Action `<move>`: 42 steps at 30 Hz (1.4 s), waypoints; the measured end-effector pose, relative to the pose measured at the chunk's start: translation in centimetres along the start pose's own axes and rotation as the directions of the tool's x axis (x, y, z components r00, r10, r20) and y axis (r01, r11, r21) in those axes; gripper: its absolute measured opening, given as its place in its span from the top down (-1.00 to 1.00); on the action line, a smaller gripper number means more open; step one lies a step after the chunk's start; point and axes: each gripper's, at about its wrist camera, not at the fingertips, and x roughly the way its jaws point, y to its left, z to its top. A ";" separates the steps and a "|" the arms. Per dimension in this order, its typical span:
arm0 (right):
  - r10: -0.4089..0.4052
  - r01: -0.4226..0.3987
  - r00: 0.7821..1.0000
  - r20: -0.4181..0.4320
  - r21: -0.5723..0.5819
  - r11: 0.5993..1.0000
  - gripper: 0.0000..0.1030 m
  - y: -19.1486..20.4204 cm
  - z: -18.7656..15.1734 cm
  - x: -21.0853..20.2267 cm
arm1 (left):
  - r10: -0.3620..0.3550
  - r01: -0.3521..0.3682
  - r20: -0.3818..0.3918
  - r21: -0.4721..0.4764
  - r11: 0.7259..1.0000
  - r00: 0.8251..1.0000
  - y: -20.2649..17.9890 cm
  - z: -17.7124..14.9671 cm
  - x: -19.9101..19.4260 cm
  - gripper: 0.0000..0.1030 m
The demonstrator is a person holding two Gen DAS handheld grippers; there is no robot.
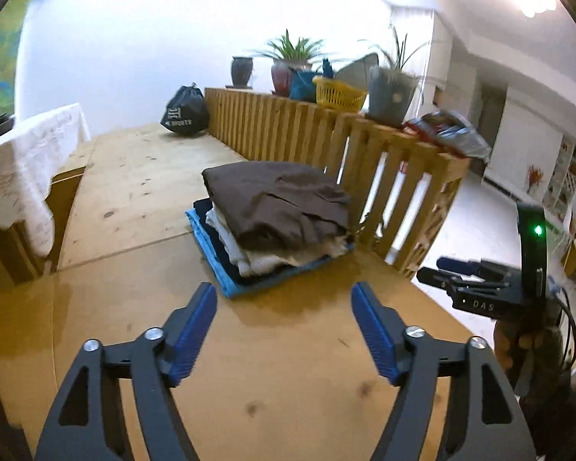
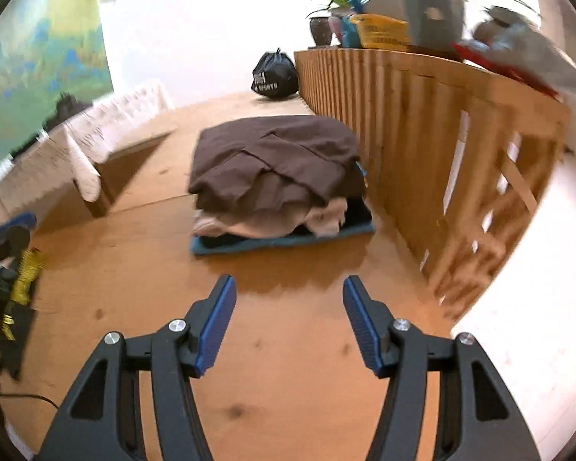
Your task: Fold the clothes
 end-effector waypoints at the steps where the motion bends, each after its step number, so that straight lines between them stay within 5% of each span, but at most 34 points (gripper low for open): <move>1: -0.001 0.001 1.000 0.012 0.008 1.000 -0.13 0.2 -1.0 -1.2 | 0.006 -0.006 0.014 -0.006 1.000 1.000 -0.4 -0.9 -1.4 -0.44; 12: -0.033 0.033 0.993 0.113 0.000 0.999 -0.24 3.4 -9.0 -12.2 | 0.137 -0.131 0.073 -0.082 0.988 0.988 -5.0 -9.2 -10.8 -0.50; 27: -0.181 0.186 0.972 0.151 -0.025 0.982 -0.26 5.9 -13.4 -17.5 | 0.115 -0.118 0.057 0.044 0.992 0.992 -12.7 -13.5 -14.3 -0.50; 32: -0.171 0.180 0.972 0.162 -0.042 0.983 -0.32 6.8 -14.3 -18.6 | 0.097 -0.098 0.047 0.020 0.995 0.994 -12.6 -14.6 -15.6 -0.50; 42: -0.151 0.175 0.970 0.192 -0.116 0.978 -0.35 9.9 -15.1 -19.7 | 0.188 -0.187 0.063 -0.021 0.982 0.980 -10.0 -16.4 -18.6 -0.50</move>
